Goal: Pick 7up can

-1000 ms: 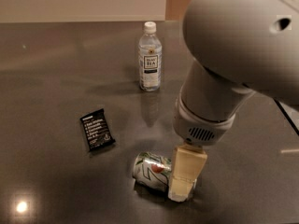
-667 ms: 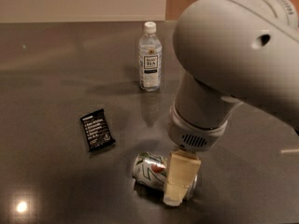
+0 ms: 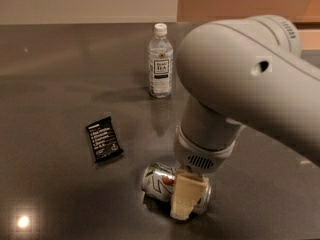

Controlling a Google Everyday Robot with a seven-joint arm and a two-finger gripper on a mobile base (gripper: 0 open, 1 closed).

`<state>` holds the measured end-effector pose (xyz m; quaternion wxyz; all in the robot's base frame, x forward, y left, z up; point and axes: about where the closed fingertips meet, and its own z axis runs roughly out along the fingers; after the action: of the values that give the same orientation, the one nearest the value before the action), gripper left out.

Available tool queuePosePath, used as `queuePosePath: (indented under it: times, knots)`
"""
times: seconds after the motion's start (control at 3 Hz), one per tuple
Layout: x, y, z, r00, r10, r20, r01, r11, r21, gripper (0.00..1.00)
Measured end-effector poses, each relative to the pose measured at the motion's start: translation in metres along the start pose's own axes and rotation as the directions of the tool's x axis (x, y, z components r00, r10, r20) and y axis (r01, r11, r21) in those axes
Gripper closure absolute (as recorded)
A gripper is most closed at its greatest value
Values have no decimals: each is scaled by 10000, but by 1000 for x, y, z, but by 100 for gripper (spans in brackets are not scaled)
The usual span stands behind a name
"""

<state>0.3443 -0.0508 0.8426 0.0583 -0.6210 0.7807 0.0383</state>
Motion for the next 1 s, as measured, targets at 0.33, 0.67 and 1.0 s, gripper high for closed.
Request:
queuePosePath:
  times: [0.33, 0.67, 1.0]
  knots:
    - [-1, 5, 1, 10000, -27, 5, 28, 10000, -62, 41]
    - [-5, 10, -4, 9998, -152, 102, 153, 9998, -102, 64]
    - [-8, 11, -21, 9988, -375, 329, 375, 9993, 3, 88]
